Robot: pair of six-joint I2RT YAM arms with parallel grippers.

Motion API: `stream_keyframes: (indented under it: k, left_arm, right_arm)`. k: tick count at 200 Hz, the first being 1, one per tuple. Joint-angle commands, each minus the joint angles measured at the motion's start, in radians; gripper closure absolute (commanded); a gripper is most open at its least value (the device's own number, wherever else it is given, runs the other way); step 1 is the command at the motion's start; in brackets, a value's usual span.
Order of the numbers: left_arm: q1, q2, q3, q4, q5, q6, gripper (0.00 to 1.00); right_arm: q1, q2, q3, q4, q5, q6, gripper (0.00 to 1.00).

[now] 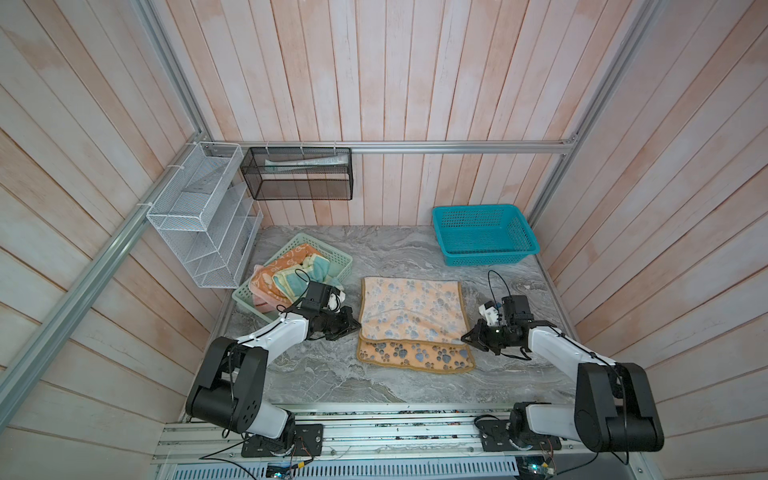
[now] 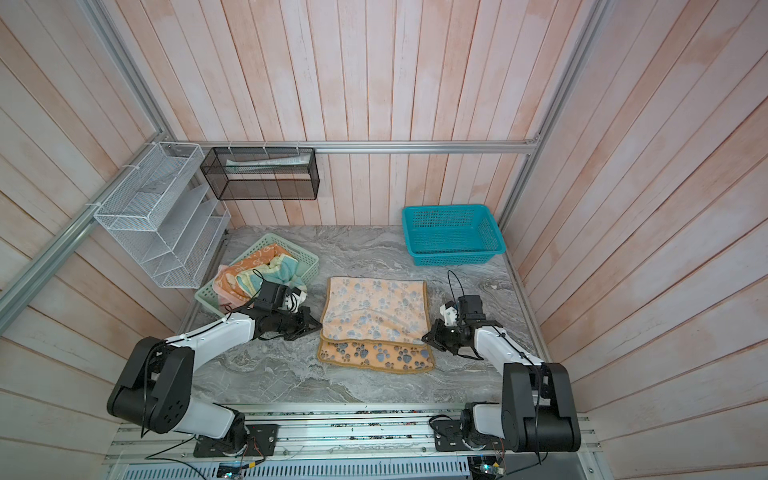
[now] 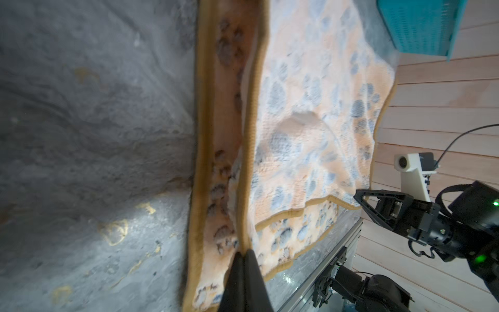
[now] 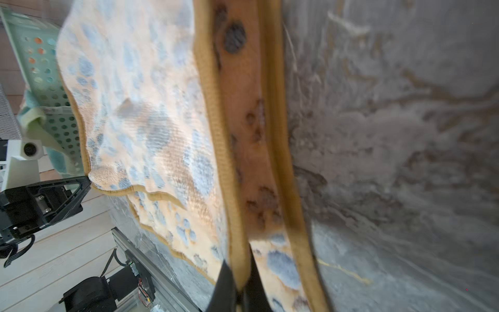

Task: Fold and stack the towels
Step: 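Fold the far edge of the towel toward the robot with both grippers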

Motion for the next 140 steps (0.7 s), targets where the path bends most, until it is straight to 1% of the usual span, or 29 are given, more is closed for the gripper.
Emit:
stream_keyframes:
  k: [1, 21, 50, 66, 88, 99, 109, 128, 140]
  left_arm:
    - [-0.003, 0.022, 0.010, 0.017, 0.004, 0.008, 1.00]
    - [-0.004, 0.012, 0.048, -0.039, -0.008, 0.033, 1.00]
    - [0.003, -0.041, 0.120, -0.145, -0.009, 0.069, 1.00]
    - [0.016, -0.068, 0.159, -0.212, 0.016, 0.092, 1.00]
    - [0.040, -0.096, 0.177, -0.280, 0.089, 0.104, 1.00]
    - [0.051, -0.103, 0.169, -0.302, 0.119, 0.111, 1.00]
    - [0.053, -0.103, 0.153, -0.315, 0.133, 0.118, 1.00]
    - [0.057, -0.084, 0.096, -0.310, 0.137, 0.126, 1.00]
    - [0.057, -0.062, 0.057, -0.284, 0.144, 0.125, 1.00]
  right_arm:
    - [-0.003, 0.035, 0.011, 0.072, -0.005, 0.002, 1.00]
    - [-0.002, 0.054, 0.049, 0.026, -0.012, -0.023, 1.00]
    - [-0.014, -0.010, 0.160, -0.112, -0.003, -0.059, 1.00]
    - [-0.032, -0.052, 0.227, -0.221, -0.011, -0.090, 1.00]
    - [-0.063, -0.105, 0.284, -0.370, -0.006, -0.121, 1.00]
    - [-0.080, -0.138, 0.278, -0.400, -0.052, -0.114, 1.00]
    - [-0.087, -0.171, 0.257, -0.412, -0.071, -0.095, 1.00]
    - [-0.087, -0.225, 0.171, -0.392, -0.032, -0.051, 1.00]
    - [-0.086, -0.232, 0.097, -0.352, -0.023, -0.031, 1.00]
